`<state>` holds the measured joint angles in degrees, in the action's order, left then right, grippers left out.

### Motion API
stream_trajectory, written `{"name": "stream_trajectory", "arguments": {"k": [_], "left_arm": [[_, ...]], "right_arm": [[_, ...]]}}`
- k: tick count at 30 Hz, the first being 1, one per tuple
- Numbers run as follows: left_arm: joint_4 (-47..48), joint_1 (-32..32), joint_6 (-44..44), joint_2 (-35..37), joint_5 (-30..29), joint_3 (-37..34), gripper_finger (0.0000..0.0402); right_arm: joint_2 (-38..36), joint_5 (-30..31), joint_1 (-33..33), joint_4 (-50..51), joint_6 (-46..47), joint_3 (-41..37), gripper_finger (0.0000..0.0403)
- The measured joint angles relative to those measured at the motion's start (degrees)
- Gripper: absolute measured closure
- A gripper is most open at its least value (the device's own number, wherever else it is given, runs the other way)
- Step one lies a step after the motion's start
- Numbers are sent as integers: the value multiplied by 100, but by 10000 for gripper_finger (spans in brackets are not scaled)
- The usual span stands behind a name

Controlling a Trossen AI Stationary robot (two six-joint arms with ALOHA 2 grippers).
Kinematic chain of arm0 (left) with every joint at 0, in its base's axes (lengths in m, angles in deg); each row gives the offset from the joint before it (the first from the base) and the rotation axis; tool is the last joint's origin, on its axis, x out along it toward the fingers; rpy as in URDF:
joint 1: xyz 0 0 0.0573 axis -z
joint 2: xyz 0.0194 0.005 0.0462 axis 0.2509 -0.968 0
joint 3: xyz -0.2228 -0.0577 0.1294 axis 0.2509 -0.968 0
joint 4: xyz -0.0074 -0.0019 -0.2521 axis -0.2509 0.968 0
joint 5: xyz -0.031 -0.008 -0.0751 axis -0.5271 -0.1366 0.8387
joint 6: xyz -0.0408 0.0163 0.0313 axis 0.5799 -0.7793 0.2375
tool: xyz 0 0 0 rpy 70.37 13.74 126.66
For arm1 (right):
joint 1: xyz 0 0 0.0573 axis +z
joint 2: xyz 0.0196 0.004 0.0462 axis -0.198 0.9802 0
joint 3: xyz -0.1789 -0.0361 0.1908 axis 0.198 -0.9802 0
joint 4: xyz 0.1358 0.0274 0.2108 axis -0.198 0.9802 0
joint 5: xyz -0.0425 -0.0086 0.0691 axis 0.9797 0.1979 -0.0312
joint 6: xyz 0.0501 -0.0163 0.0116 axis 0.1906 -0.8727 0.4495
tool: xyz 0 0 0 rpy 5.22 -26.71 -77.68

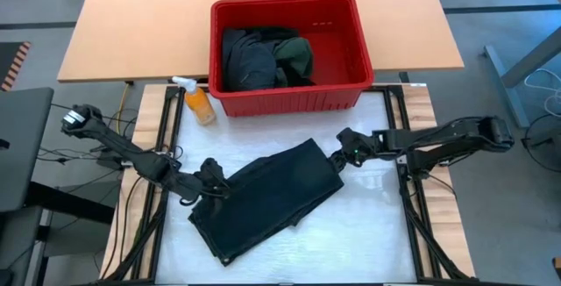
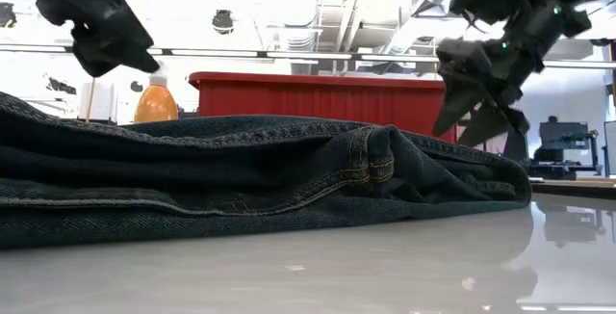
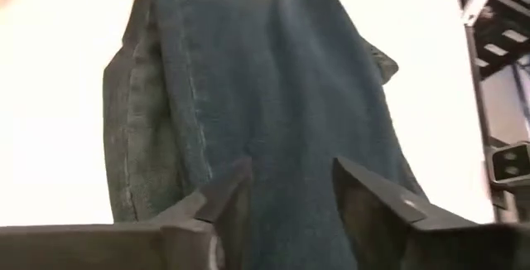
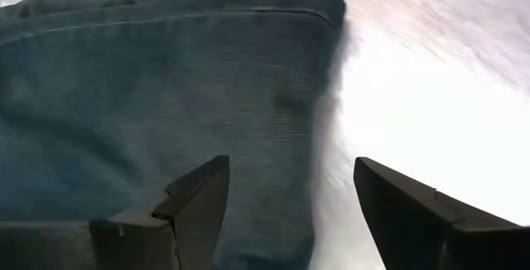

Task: Fold Laundry from Bin
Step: Fold the blue pants

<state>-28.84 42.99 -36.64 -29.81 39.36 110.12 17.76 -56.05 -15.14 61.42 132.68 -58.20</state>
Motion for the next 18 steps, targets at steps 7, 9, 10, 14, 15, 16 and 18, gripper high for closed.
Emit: {"name": "stream_trajectory", "arguments": {"k": [7, 9, 10, 14, 15, 16, 18], "left_arm": [[-522, -364, -9, -403, 161, 0, 188], [-713, -496, -150, -532, 187, 0, 187], [-785, -574, -197, -593, 210, 0, 188], [-990, -891, -264, -797, 497, 0, 189], [-1042, -964, -266, -850, 582, 0, 189], [-1108, -1029, -278, -884, 679, 0, 189], [-1229, -1125, -361, -950, 849, 0, 189]], "right_arm": [[3, 53, -53, -889, 17, -567, 114], [84, 143, -51, -1158, 25, -730, 114], [133, 151, -51, -1369, 23, -813, 114], [581, 152, -45, -2236, -34, -995, 114], [742, 153, -42, -2386, -61, -995, 114], [908, 152, -42, -2535, -70, -997, 114], [1260, 122, -33, -2811, -137, -997, 115]]}}
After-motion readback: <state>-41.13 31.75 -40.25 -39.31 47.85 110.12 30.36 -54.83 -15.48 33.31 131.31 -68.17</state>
